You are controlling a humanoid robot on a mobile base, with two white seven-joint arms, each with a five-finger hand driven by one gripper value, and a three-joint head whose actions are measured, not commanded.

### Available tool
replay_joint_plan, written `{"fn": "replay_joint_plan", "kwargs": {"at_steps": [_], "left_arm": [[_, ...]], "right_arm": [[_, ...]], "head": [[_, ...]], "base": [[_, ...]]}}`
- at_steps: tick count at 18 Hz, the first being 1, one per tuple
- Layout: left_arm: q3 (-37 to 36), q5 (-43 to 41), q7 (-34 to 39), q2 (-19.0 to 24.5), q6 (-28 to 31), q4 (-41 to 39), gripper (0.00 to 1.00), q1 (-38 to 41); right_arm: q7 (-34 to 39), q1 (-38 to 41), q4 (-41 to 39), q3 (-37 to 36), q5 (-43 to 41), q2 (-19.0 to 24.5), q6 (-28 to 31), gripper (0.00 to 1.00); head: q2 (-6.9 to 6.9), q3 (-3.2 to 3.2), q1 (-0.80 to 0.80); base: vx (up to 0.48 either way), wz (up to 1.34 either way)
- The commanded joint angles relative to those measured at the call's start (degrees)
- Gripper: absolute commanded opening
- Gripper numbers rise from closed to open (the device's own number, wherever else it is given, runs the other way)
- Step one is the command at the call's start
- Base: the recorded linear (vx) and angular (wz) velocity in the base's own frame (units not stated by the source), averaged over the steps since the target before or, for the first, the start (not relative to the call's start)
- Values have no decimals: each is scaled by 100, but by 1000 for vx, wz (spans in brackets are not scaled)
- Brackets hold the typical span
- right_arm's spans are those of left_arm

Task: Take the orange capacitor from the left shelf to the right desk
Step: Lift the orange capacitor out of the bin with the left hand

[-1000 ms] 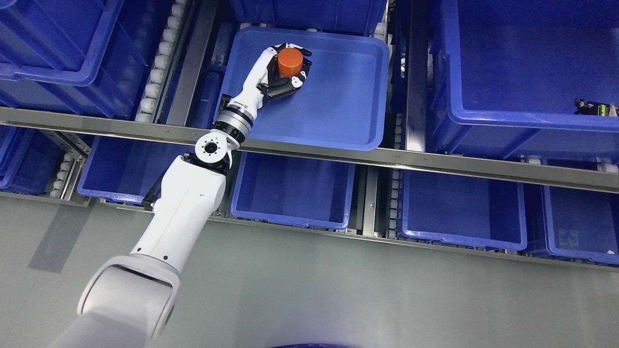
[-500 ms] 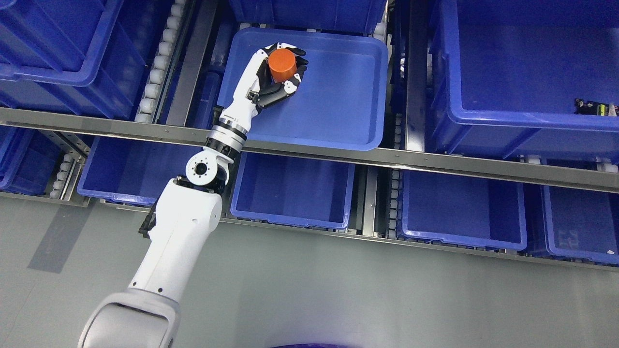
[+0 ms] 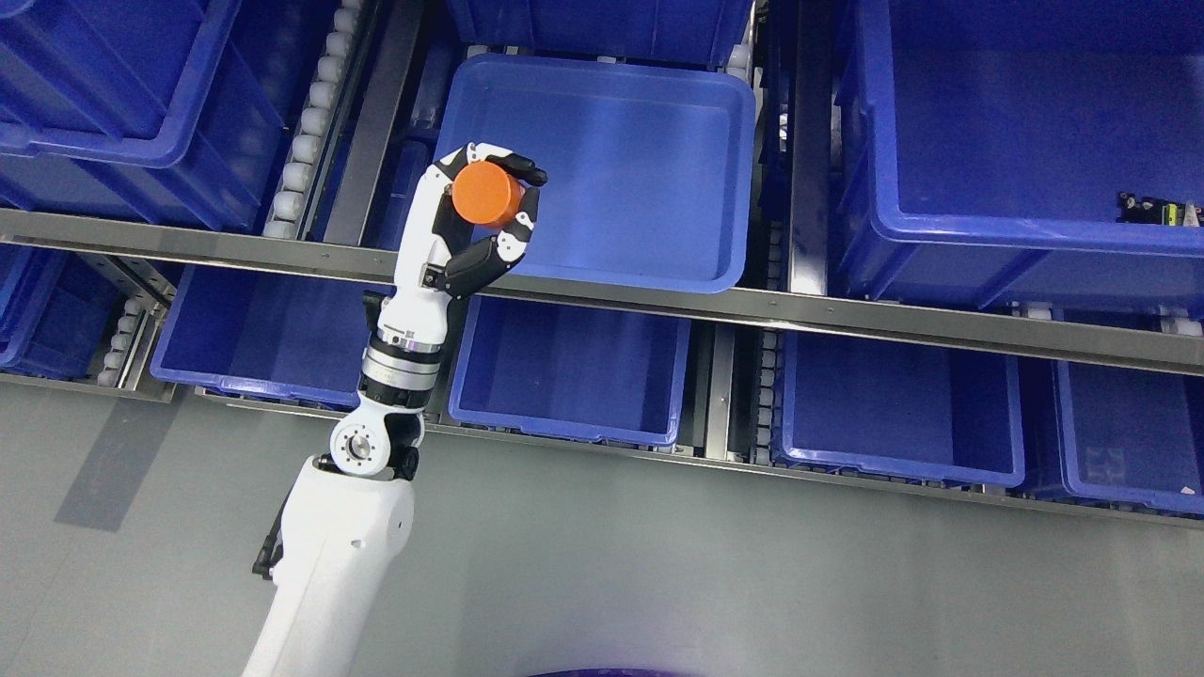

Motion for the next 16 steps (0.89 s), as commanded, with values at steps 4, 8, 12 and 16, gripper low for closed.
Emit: {"fn": "replay_joint_plan", "kwargs": {"at_steps": [4,8,12,16], "left_arm": [[407,1,127,100,117,-1550,1,527],[381,1,899,100,556,-1762,1,580],[381,1,1069,100,610,-1770,2,677],[434,1,1042,100,234,-2033,3,966]], "right_arm": [[2,123,-100,-62,35,-100,-35,100],[2,132,-100,-62,35,-100,-35,100],[2,132,-100,-62,35,-100,-35,100],[2,132,-100,-62,35,-100,-35,100]], "head": [[0,0,0],[0,0,0],[0,0,0],[0,0,0]], "base": [[4,-19],[19,-169],[18,-428],[-8,-164]]}}
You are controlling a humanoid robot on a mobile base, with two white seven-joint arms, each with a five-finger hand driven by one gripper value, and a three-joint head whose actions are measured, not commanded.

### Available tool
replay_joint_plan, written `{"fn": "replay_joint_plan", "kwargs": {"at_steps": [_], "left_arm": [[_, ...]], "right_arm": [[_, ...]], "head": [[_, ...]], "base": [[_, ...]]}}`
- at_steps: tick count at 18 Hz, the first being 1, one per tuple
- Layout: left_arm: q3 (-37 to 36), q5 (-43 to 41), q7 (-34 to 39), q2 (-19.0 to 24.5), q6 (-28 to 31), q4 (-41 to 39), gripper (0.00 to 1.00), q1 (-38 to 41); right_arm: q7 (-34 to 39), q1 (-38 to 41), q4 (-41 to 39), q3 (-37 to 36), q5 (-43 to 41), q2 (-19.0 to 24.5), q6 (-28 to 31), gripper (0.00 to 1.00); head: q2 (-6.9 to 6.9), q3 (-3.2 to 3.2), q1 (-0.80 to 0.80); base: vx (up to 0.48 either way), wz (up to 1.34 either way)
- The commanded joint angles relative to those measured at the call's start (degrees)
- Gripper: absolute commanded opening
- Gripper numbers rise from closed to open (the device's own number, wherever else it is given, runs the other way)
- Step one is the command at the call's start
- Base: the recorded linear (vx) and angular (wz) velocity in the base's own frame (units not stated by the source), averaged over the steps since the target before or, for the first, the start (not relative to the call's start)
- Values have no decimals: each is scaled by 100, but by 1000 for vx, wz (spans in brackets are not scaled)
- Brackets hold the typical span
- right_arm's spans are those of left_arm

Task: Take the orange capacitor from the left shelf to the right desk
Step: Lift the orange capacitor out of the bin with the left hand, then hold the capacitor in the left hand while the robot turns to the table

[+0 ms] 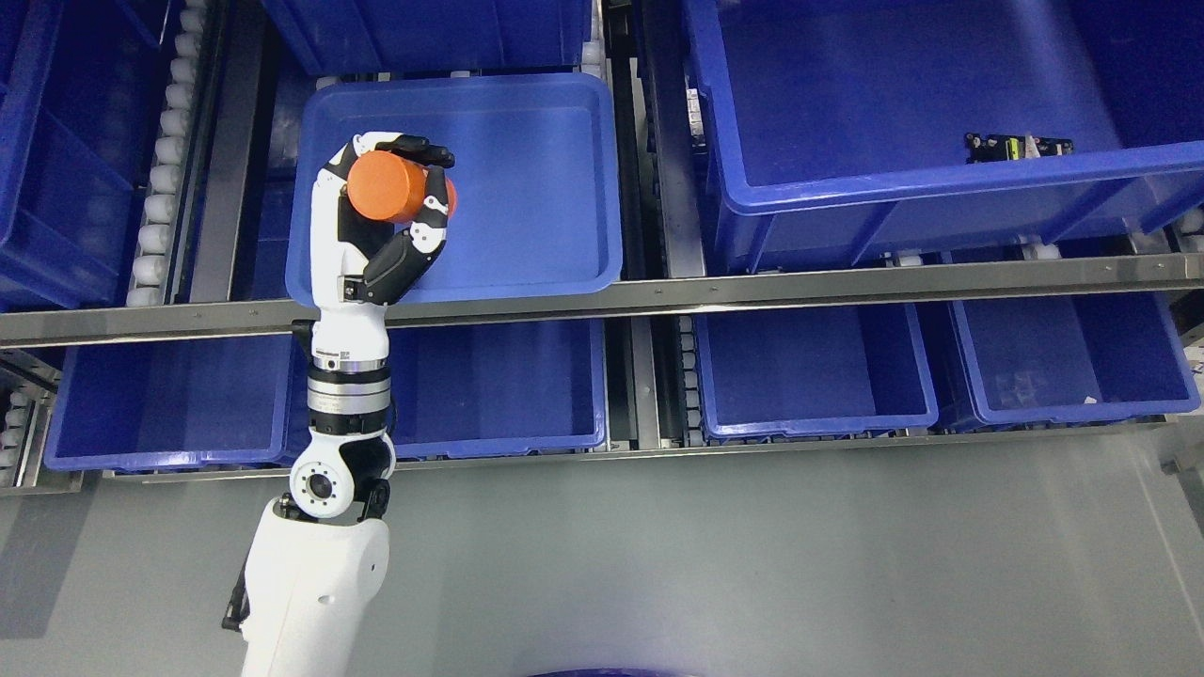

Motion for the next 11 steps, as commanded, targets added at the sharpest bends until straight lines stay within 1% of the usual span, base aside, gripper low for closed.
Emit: {"fn": "replay_joint_plan", "kwargs": {"at_steps": [1,3,7,11], "left_arm": [[102,0,-27,100,-525,-712,3,435],[6,0,-140,100,-843,-792,3,725],[-65,0,-256,100,-843,-792,3,859],[-21,0,-256,100,-843,-801,3,867]], "right_arm": [[2,127,-100,-61,35,-100,-1,100],[2,127,-100,-61,35,-100,-1,100],[2,127,-100,-61,35,-100,-1,100],[2,127,-100,-61,35,-100,-1,100]], "head": [[0,0,0],[0,0,0],[0,0,0],[0,0,0]], "base": [[-40,90],[-54,52],[-121,-222],[-182,-350]]}}
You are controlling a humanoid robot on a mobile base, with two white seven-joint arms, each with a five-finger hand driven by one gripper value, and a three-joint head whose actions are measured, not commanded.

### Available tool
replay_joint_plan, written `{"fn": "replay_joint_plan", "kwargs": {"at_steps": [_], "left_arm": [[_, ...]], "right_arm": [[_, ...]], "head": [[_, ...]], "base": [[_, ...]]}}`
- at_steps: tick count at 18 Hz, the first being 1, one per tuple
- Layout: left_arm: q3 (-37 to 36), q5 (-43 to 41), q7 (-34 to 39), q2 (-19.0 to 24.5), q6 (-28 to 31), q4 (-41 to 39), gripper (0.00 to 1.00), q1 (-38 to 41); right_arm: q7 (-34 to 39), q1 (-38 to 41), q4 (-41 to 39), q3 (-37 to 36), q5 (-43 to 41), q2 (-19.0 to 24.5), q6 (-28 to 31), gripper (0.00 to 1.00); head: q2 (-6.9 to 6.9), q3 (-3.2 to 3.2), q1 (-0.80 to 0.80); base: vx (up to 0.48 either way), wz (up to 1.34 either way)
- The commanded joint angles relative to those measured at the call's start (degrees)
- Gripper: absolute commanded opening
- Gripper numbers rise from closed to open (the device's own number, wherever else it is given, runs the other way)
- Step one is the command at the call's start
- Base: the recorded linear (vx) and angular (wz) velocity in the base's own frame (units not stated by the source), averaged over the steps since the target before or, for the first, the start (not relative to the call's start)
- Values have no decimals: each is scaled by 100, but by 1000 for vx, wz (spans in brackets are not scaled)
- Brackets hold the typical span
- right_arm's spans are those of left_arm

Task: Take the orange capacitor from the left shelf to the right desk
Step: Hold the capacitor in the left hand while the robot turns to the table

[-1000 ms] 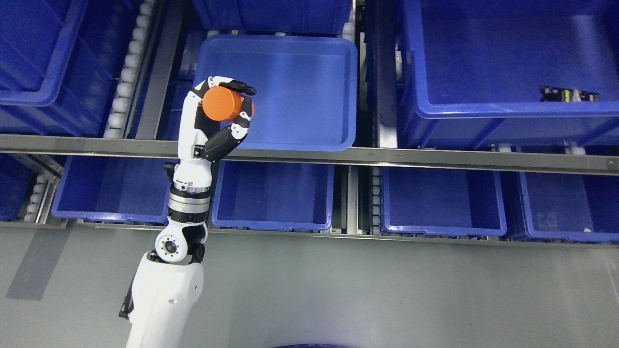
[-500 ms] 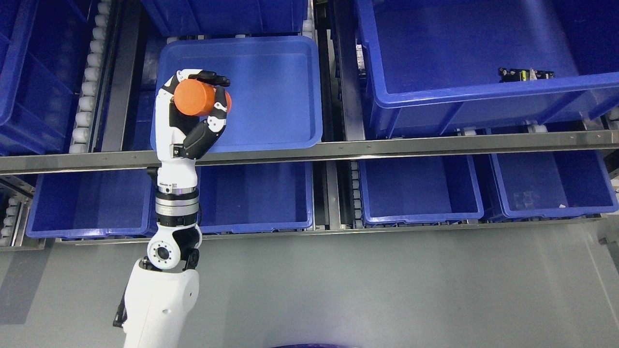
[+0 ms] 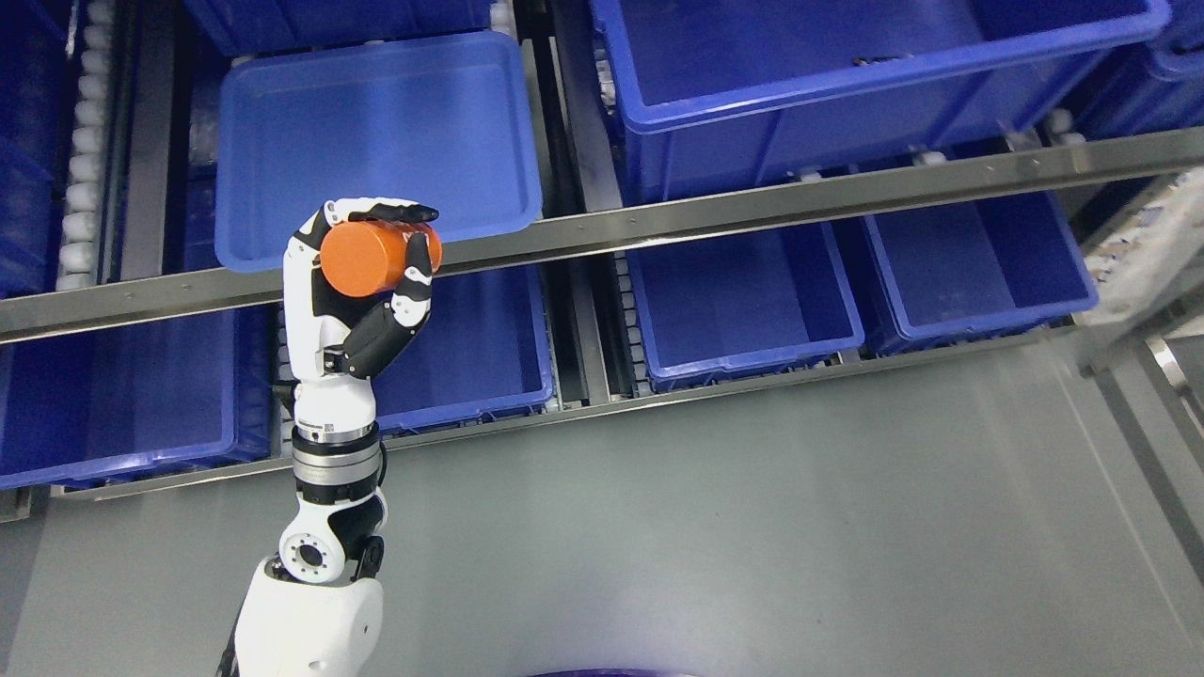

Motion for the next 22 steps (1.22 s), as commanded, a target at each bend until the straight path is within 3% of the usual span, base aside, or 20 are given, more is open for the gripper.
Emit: {"fn": "replay_joint_plan", "kwargs": {"at_steps": [1,8,11,15,22], "left_arm": [[-8,-1,-15,100,-11,-283,3,76],[-894,-1,-15,100,-11,-187,3,374],[-1439,-1,-15,100,479,-160,3,392],[-1651,-1,-49,100,1016,128,3,234],[-2029,-10,-463,100,1026,244,4,243]], "right_arm": [[2,135,-100,-62,35,-100,3,100],[2,135,-100,-62,35,-100,3,100],[2,135,-100,-62,35,-100,3,100],[2,135,-100,-62,35,-100,3,100],[2,135,-100,-62,35,-100,3,100]], "head": [[0,0,0],[0,0,0],[0,0,0],[0,0,0],[0,0,0]], "base": [[-233,-546],[-181,-649],[-51,-588],[46,-236],[84,-262]]}}
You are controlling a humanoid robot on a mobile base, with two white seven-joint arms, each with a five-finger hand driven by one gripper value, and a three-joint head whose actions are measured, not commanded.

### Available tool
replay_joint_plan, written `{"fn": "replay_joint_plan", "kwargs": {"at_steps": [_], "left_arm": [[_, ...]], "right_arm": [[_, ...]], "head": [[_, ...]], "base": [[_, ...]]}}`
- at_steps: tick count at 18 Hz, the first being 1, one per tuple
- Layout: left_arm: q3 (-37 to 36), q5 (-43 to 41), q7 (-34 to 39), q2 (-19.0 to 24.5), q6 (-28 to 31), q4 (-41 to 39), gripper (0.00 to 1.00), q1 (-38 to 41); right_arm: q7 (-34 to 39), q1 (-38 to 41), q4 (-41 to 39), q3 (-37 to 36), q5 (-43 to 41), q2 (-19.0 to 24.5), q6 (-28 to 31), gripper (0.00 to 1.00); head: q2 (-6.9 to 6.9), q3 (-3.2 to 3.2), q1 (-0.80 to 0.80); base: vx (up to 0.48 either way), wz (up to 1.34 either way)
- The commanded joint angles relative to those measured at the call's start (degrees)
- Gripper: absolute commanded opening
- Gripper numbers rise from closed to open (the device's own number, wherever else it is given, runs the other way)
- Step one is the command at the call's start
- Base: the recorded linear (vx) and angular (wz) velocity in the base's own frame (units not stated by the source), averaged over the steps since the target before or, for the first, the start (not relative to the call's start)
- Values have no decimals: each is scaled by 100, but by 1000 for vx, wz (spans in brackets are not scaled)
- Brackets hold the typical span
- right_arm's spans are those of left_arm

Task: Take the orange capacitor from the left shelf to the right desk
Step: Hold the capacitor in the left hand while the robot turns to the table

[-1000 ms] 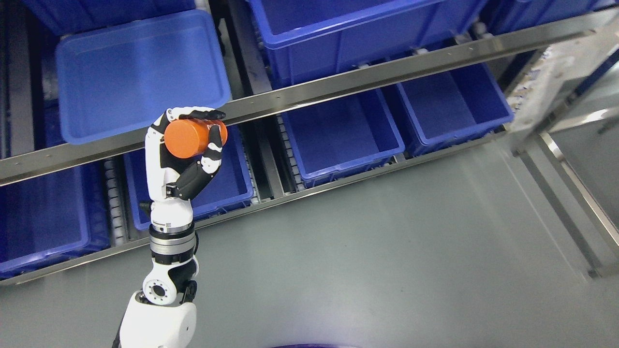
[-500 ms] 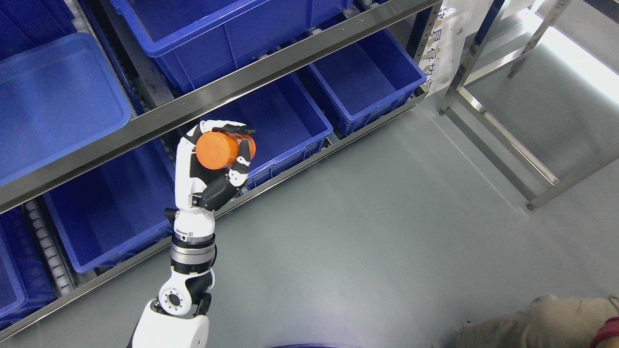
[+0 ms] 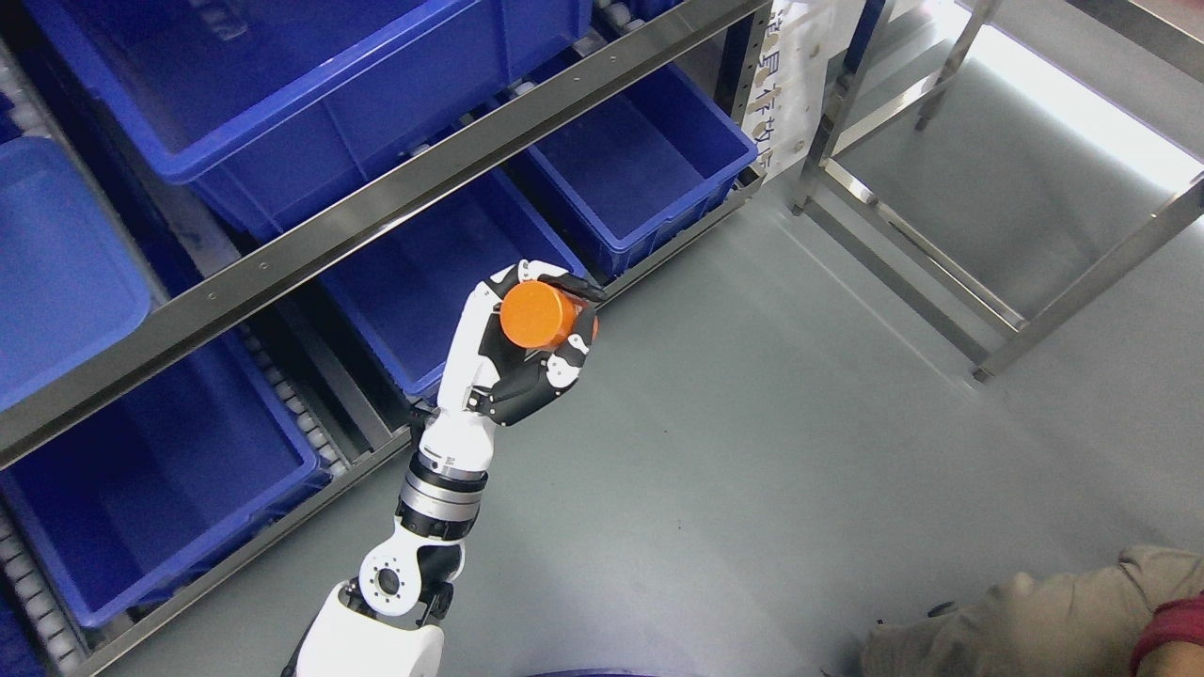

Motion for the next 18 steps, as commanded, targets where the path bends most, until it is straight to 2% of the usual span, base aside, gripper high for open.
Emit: {"fn": "replay_joint_plan", "kwargs": {"at_steps": [1,7,14,18], "left_arm": [[-715,-2,-66,100,22,198,4,57],[-935,6,-118,100,22,233,3,75],[-1181,6,-311,100,14,224,2,39],[-1953,-2,-391,100,22,215,1,48]], "right_arm": [[2,135,-100,-61,35,-98,3,100],[2,135,-100,-61,35,-98,3,100],[2,127,-100,-61,35,-98,3,100],[2,135,-100,-61,35,-98,3,100]], "head": [[0,0,0],[0,0,0],[0,0,0],[0,0,0]], "base": [[121,-328],[194,-327],[330,-246],[381,-380]]}}
